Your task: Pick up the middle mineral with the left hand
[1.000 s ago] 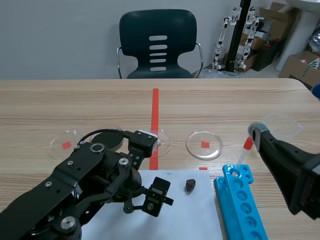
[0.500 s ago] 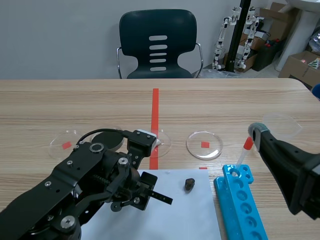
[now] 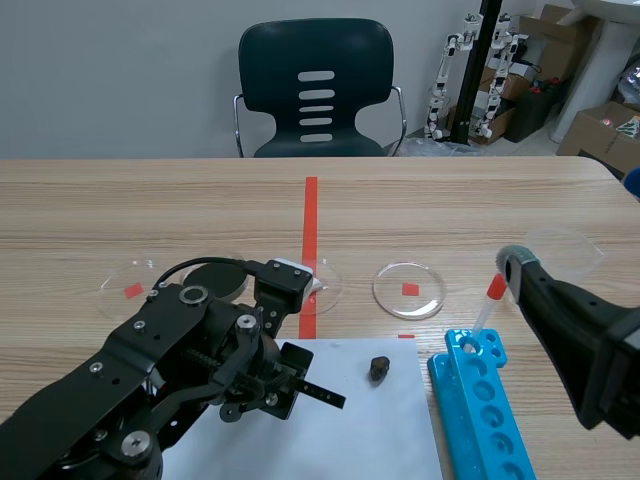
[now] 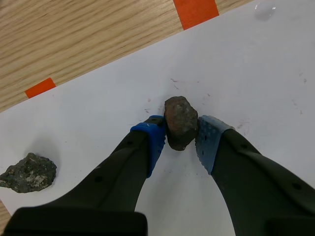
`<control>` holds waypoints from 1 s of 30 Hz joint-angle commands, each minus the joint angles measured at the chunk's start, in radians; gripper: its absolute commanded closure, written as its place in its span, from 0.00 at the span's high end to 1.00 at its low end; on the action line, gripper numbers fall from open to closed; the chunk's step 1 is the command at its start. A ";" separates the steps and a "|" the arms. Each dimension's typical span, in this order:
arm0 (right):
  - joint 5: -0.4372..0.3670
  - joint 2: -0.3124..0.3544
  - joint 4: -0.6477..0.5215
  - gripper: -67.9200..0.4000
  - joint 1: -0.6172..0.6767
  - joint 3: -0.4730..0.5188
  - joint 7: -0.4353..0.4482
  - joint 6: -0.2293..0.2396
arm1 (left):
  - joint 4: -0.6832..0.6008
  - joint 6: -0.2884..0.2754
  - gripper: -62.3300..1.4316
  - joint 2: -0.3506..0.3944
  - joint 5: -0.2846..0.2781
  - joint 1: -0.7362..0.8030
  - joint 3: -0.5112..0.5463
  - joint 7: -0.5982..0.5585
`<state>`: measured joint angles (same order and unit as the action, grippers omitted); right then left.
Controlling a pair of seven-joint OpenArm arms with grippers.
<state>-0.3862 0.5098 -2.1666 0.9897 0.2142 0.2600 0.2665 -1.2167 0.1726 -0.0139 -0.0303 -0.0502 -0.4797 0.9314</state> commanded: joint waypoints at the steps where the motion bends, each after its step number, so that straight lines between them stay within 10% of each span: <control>1: -0.007 0.002 -0.019 1.00 -0.006 0.005 0.014 -0.005 | -0.006 0.001 0.20 -0.008 -0.003 -0.009 -0.005 -0.007; 16: -0.008 0.002 -0.019 1.00 -0.006 0.005 0.015 -0.005 | -0.038 -0.011 0.20 0.007 -0.002 0.023 -0.005 -0.035; 30: -0.008 0.002 -0.019 1.00 -0.006 0.005 0.015 -0.005 | -0.359 -0.041 0.20 0.121 -0.002 0.173 -0.005 -0.106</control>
<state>-0.3862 0.5098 -2.1666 0.9897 0.2142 0.2600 0.2665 -1.5539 0.1303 0.0971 -0.0303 0.1146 -0.4797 0.8413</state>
